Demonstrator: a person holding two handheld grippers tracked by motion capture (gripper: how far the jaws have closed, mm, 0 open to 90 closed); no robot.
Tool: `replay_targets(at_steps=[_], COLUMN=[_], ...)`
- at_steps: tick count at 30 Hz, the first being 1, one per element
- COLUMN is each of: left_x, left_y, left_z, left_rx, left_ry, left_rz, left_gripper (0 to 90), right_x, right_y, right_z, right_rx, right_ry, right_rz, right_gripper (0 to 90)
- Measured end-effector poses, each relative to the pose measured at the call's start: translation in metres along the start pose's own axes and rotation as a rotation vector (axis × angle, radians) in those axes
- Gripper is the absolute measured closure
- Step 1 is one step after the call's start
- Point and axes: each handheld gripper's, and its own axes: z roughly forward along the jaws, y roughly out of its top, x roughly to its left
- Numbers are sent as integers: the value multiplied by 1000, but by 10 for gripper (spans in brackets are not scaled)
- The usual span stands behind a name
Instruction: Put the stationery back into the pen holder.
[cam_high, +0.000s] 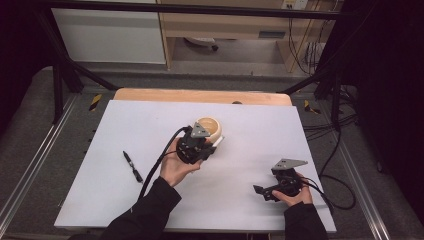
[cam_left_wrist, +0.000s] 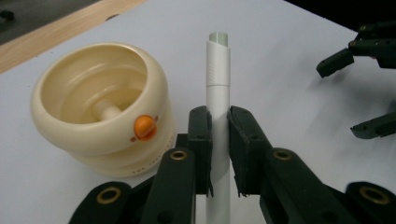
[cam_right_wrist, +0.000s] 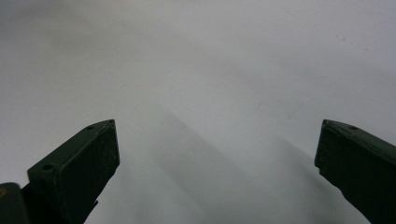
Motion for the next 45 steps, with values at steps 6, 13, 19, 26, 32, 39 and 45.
replay_targets(at_steps=[6, 13, 19, 26, 32, 39, 45], left_x=[6, 14, 19, 28, 35, 43, 50], left_y=[7, 16, 21, 28, 35, 44, 50], left_z=[-10, -19, -20, -19, -16, -13, -7], left_rx=[-35, -97, -134, -180, -197, -216, -242], left_ry=[12, 34, 62, 93, 99, 128, 141], left_rz=[-11, -34, -39, -59, -76, -75, -82], left_gripper=[787, 787, 787, 787, 786, 786, 786], right_x=[0, 0, 0, 0, 0, 0, 0], right_y=[0, 0, 0, 0, 0, 0, 0], right_z=[0, 0, 0, 0, 0, 0, 1], right_rx=[-1, 3, 4, 4, 2, 5, 7], right_ry=[4, 4, 5, 4, 4, 5, 7], right_rz=[-2, -6, -6, -8, -7, -10, -8], right_gripper=[9, 9, 9, 9, 9, 9, 9])
